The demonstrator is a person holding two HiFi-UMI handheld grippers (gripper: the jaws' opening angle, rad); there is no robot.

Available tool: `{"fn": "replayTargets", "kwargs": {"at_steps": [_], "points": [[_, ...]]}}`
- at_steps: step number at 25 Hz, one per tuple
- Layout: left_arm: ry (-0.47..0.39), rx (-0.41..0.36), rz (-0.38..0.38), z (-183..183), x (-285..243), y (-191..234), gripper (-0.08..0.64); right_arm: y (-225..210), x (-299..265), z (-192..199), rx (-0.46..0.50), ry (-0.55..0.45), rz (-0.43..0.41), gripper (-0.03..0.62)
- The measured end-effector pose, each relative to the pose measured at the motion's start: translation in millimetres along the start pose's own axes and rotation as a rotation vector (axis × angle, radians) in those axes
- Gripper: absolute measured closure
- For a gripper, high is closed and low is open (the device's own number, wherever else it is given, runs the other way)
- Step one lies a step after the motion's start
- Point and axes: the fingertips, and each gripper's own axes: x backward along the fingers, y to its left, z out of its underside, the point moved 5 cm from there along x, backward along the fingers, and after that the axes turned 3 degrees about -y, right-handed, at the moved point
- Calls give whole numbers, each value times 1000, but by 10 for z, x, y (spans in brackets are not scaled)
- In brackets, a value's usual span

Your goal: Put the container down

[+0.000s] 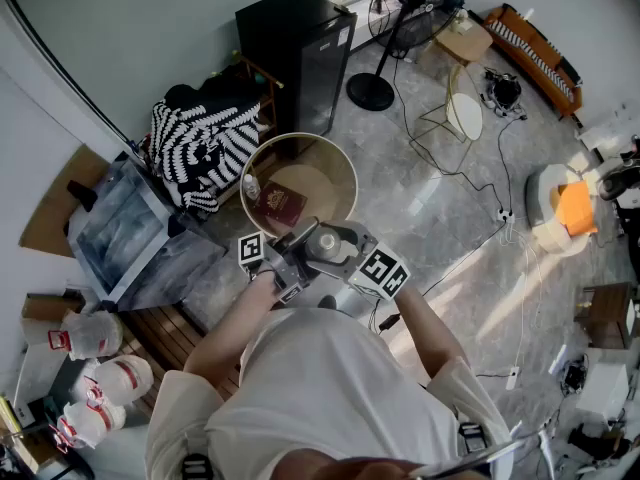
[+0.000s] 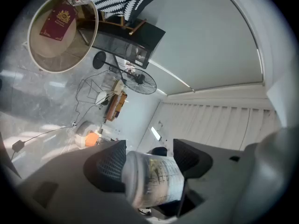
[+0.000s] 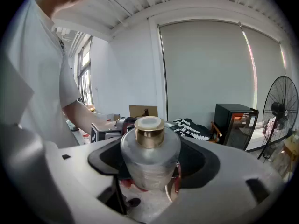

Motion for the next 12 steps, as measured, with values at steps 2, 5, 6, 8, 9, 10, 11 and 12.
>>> {"fn": "replayTargets", "kwargs": {"at_steps": [2, 5, 6, 8, 9, 10, 11, 12], "points": [[-1, 2, 1, 10, -11, -6, 262, -2, 14, -16, -1, -1, 1, 256], [-2, 2, -1, 21, -27, -6, 262, -11, 33, -12, -2, 0, 1, 256], [-2, 1, -1, 22, -31, -2, 262, -13, 37, -5, -1, 0, 0, 256], [-2, -2, 1, 26, -33, 12, 262, -12, 45, 8, -1, -1, -3, 256], [-2, -3, 1, 29, -34, 22, 262, -11, 53, 14, 0, -2, -4, 256], [-3, -5, -1, 35, -39, 30, 262, -13, 63, 20, -1, -2, -4, 256], [-5, -5, -3, 42, -48, 36, 262, -18, 75, 25, -2, -3, -5, 256], [-6, -5, -5, 50, -59, 41, 262, -24, 87, 29, -3, -4, -5, 256]]}}
